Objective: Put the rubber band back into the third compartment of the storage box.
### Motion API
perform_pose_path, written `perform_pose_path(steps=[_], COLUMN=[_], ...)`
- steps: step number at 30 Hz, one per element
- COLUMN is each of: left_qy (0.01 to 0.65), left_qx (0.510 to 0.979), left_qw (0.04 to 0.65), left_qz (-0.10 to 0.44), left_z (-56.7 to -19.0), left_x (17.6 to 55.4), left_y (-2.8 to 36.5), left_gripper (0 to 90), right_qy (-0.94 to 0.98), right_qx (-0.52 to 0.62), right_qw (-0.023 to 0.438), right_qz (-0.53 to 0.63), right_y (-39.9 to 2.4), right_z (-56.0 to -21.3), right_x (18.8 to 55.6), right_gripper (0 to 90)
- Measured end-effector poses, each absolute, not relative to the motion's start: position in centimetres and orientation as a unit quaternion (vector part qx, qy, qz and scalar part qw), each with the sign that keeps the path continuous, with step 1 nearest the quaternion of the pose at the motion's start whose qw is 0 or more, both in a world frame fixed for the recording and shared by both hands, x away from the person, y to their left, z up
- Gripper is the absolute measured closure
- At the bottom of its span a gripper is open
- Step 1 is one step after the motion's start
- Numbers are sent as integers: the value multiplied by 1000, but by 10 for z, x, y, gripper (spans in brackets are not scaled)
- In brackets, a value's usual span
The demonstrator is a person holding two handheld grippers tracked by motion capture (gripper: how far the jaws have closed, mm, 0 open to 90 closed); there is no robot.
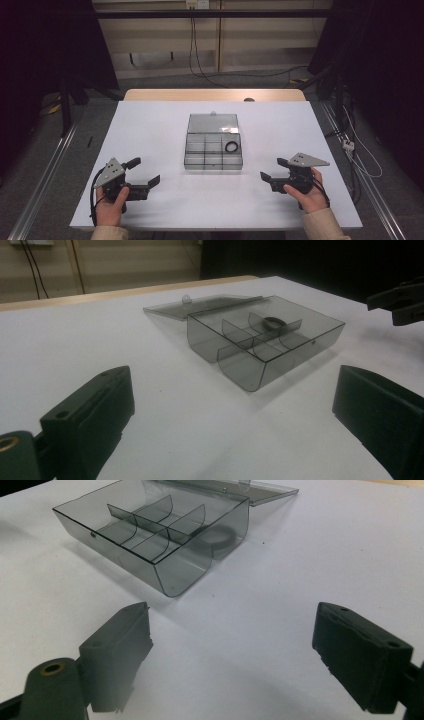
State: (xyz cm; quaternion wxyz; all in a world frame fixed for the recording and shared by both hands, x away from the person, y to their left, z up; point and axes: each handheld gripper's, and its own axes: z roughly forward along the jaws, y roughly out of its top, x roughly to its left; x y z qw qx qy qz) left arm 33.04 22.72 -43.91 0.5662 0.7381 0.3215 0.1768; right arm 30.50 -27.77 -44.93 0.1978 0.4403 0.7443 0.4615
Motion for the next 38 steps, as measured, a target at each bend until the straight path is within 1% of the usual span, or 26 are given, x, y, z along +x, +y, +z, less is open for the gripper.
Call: perform_pose_path(steps=[19, 30, 38], left_qy=[319, 317, 320], left_qx=[741, 743, 742], left_qw=[565, 562, 562], left_qz=[176, 177, 176], left_z=[-439, -440, -440], left_x=[330, 331, 331], left_y=[226, 225, 225], left_gripper=[31, 31, 31], right_qy=[741, 738, 739], right_qx=[442, 452, 453], right_qw=[214, 213, 214], right_qz=[458, 453, 450], right_y=[-288, -299, -298], right_z=[-452, -458, -460], right_x=[293, 284, 284], right_gripper=[155, 145, 134])
